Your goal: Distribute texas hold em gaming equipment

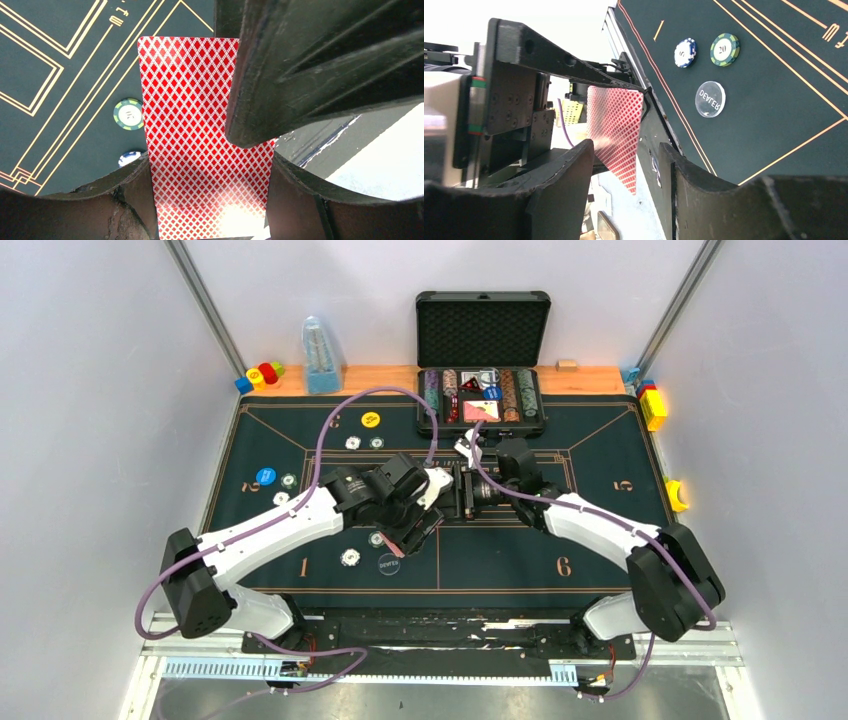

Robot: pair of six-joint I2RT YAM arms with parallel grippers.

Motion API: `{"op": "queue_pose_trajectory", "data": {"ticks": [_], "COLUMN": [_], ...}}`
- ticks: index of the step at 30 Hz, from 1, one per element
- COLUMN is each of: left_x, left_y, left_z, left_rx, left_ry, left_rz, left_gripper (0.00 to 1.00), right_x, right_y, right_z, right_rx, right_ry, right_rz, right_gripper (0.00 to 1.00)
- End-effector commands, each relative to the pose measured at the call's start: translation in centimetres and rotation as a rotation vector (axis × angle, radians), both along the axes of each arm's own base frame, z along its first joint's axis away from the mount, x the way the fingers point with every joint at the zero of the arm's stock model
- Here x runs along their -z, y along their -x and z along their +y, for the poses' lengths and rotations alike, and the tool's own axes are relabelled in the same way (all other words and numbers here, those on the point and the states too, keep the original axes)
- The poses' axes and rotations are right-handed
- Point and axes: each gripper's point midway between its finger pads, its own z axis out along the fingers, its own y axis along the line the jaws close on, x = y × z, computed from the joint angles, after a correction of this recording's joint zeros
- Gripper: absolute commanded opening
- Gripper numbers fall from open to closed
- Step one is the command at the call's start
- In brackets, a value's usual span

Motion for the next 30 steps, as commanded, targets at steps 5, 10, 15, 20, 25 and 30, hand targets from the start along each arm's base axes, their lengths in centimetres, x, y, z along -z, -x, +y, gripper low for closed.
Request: {"op": "queue_pose_trajectory", "data": {"ticks": [5,10,15,20,25,30], "left_x": [-0.2,-0.2,-0.2,-0.1,0.0,0.2], "left_y": [-0.2,-0.2,-0.2,-0.4,-0.5,-0.4], "left_z": [-0.7,-0.7,-0.7,-0.4,-0.2,0.0], "left_rx": [0.023,0.024,0.023,0.012,-0.004,-0.012], "left_ry": [0.015,0.015,0.013,0.000,-0.013,-0.025], "left_rz": [-0.015,-0.015,-0.013,-0.019,-0.022,-0.016], "left_gripper": [0.00,0.00,0.00,0.00,0.00,0.00], "right_x": [-1.1,-0.6,-0.3,-0.5,-1.0,-1.6], "right_y": [-0.5,-0.4,-0.5,-0.8,-1.3,-1.6], "right_z": [-1.1,-1.3,-1.3,-1.6,-2.1,-2.7], "right_rx": [0.053,0.050,0.054,0.089,0.123,0.145], "right_ry": [-0.012,-0.003,0.001,0.002,-0.001,-0.008], "right_rz": [-0.058,-0.039,-0.022,-0.032,-0.048,-0.064], "right_gripper": [0.43,0.35,0.24,0.11,0.07,0.01]}}
